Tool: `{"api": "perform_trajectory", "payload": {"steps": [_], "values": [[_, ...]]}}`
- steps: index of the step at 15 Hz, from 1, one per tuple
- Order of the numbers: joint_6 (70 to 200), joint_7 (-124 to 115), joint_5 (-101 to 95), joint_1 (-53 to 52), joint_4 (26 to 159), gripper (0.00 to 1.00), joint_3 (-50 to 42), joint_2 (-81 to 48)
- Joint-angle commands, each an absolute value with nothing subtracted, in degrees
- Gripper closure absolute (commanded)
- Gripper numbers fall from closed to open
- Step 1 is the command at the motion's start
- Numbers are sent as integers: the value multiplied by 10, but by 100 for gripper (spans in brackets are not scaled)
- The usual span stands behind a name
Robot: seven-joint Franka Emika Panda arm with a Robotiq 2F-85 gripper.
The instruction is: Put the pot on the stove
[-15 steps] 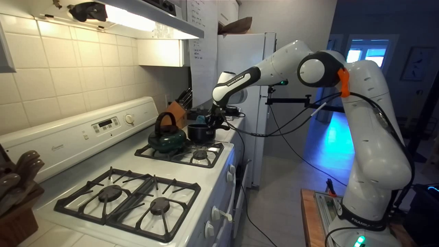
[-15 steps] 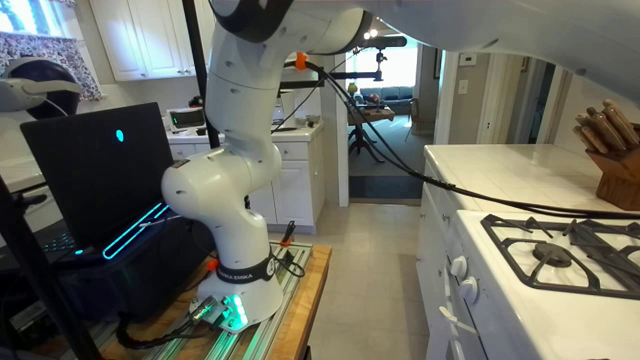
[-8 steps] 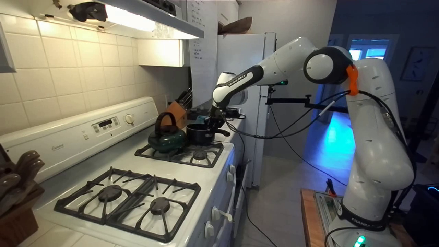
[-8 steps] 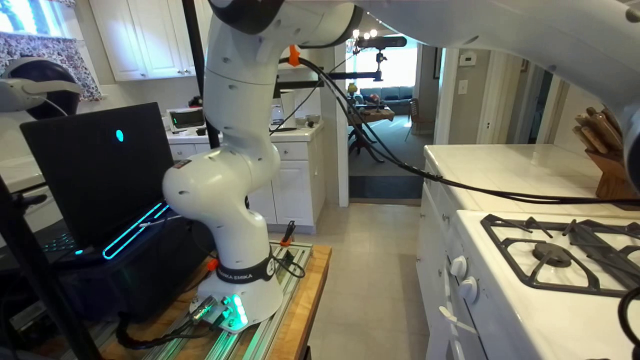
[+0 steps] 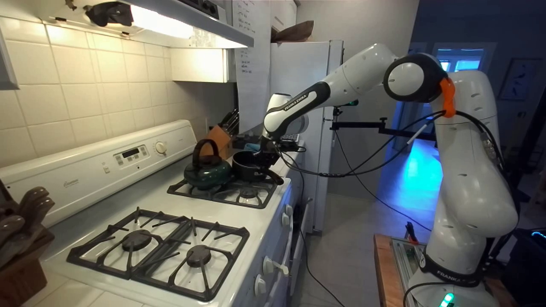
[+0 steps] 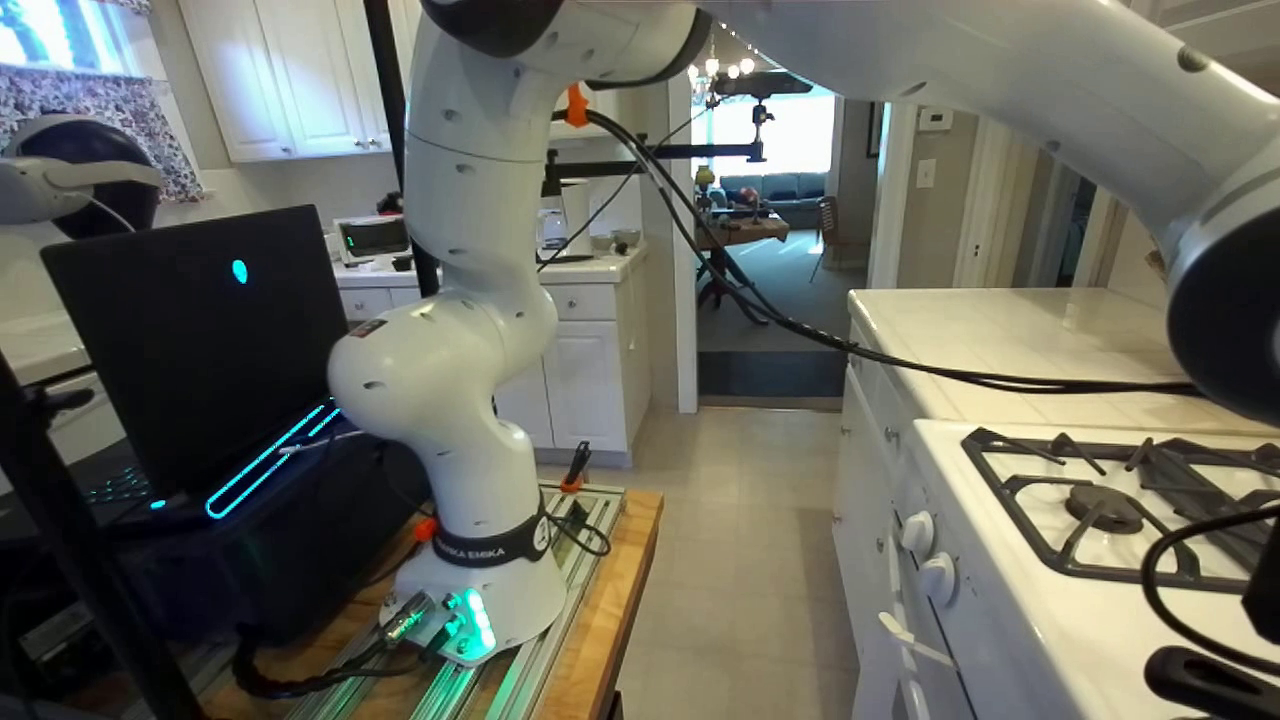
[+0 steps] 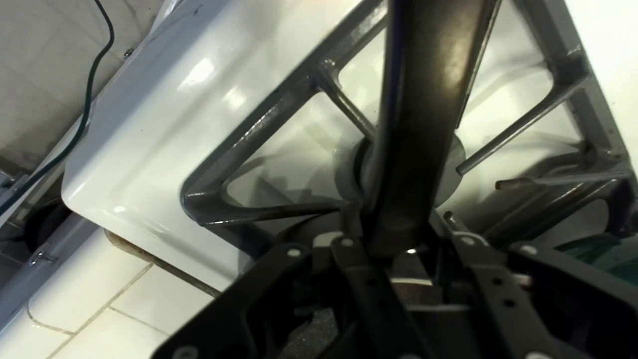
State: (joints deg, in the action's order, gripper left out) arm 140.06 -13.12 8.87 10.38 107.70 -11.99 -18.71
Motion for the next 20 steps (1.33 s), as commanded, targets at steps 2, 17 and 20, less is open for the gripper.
{"api": "perform_trajectory", "payload": {"steps": [2, 17, 20], "values": [[1381, -162, 75, 88, 1106, 92, -116, -150], [1328, -196, 76, 74, 1110, 92, -109, -121], [1325, -205, 76, 68, 1114, 92, -107, -123]]}}
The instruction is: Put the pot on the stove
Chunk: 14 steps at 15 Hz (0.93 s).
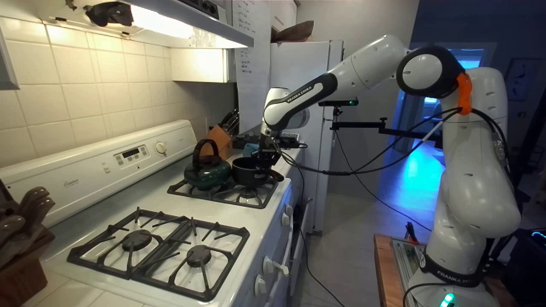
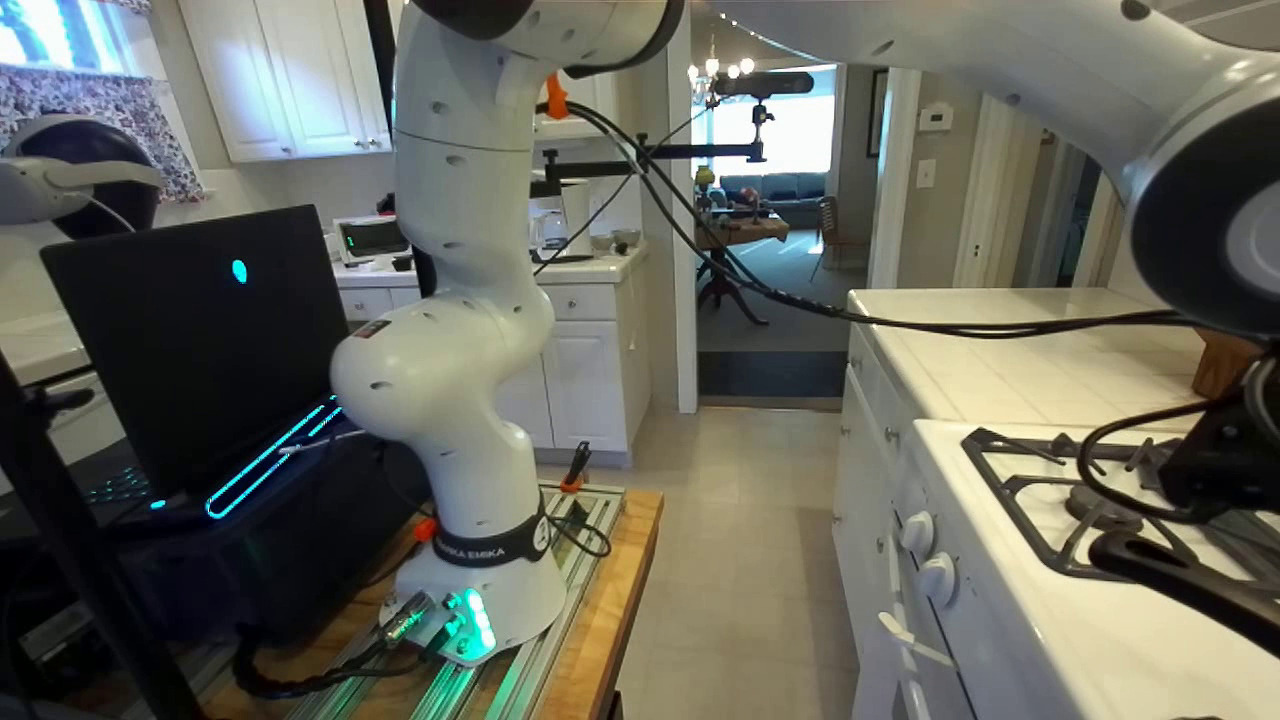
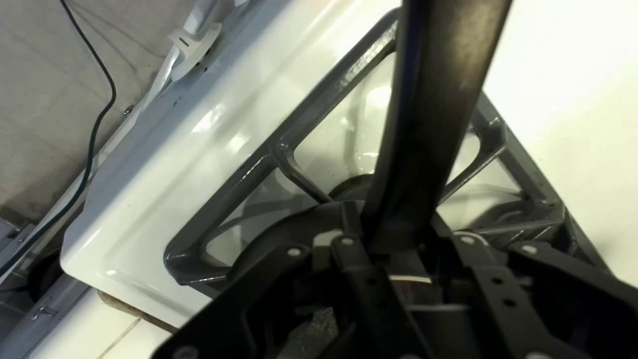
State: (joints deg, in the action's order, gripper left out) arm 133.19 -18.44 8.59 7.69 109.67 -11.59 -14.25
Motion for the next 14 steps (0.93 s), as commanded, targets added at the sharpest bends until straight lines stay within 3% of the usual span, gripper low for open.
{"api": "perform_trajectory", "payload": {"steps": [1, 14], "values": [[1325, -206, 75, 67, 1114, 92, -106, -124], [1309, -215, 81, 61, 1117, 92, -99, -118]]}}
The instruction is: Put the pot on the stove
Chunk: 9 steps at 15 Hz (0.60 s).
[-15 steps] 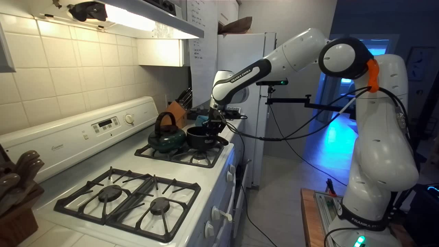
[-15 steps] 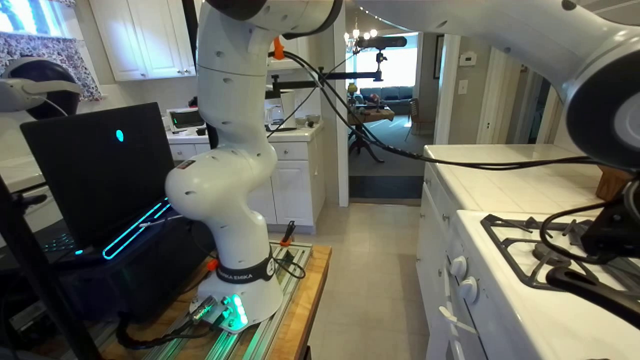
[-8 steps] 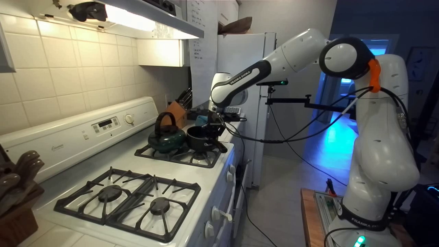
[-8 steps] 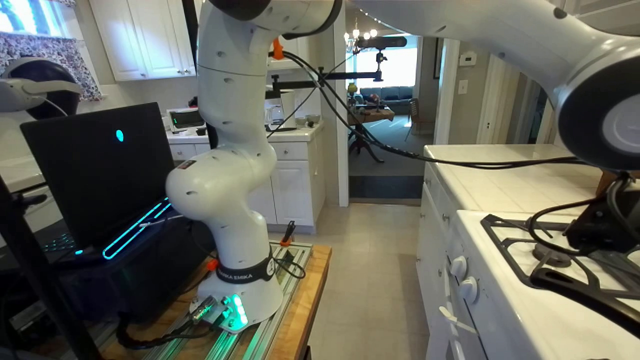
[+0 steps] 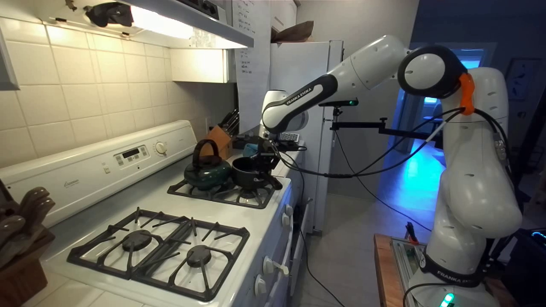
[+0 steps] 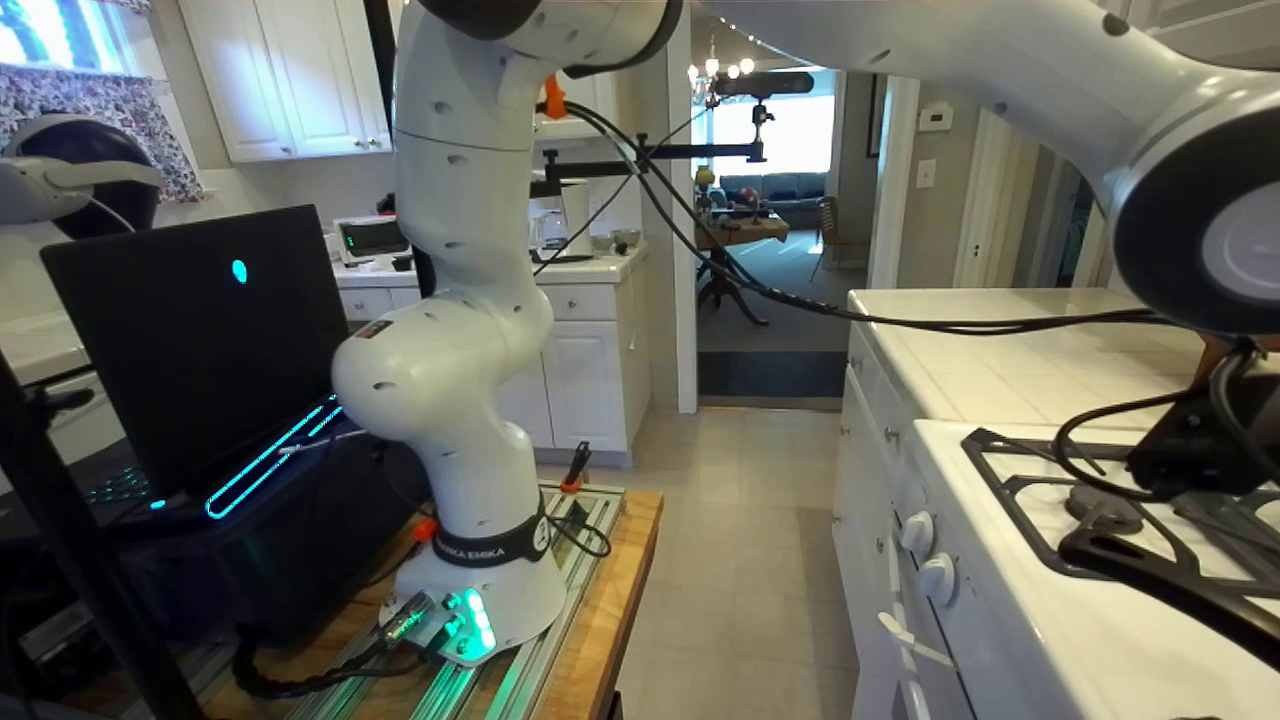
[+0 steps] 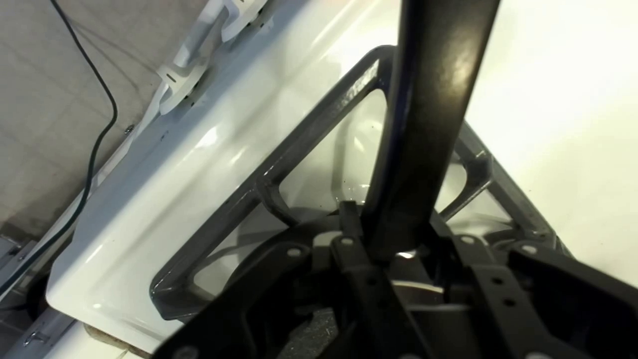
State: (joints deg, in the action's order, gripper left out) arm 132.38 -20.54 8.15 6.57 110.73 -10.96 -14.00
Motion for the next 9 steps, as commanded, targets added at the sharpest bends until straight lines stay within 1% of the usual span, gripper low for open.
{"api": "perform_trajectory", "payload": {"steps": [1, 9], "values": [[1304, -215, 81, 60, 1117, 92, -97, -117], [1293, -217, 77, 60, 1112, 92, -93, -118]]}}
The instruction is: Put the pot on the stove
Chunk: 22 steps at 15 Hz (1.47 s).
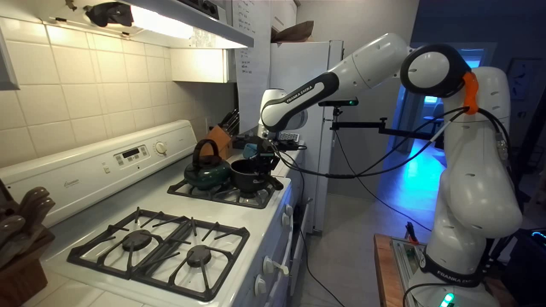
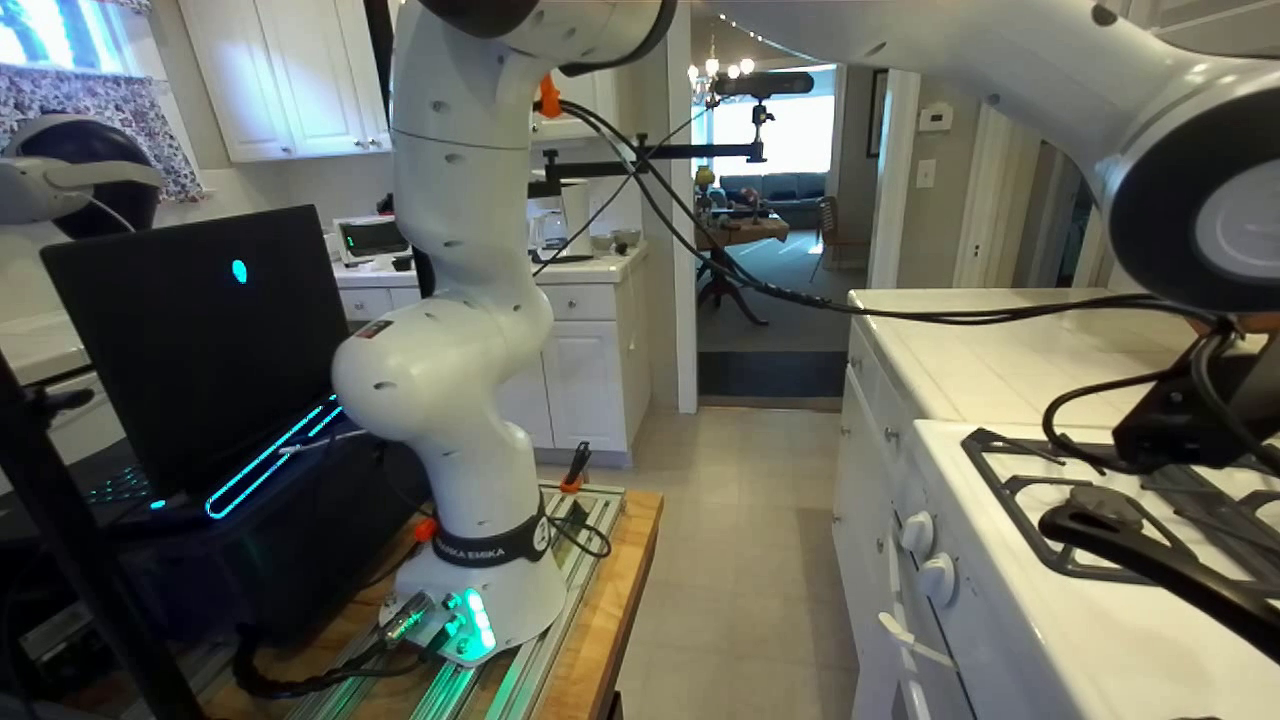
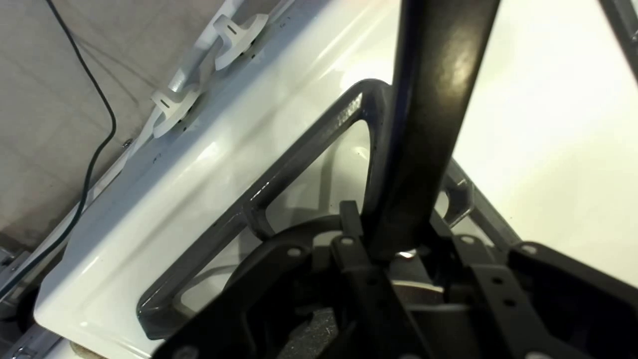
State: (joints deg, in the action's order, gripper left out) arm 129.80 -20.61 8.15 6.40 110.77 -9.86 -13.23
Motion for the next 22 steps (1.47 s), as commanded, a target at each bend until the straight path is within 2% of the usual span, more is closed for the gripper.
{"api": "perform_trajectory", "payload": {"steps": [1, 2, 4, 9, 22], "values": [[1294, -220, 75, 59, 1112, 92, -93, -118], [1295, -223, 71, 58, 1112, 43, -94, -118], [1298, -223, 69, 57, 1113, 36, -93, -115], [1300, -223, 69, 52, 1116, 2, -91, -102], [1265, -87, 54, 65, 1180, 0, -88, 39]]}}
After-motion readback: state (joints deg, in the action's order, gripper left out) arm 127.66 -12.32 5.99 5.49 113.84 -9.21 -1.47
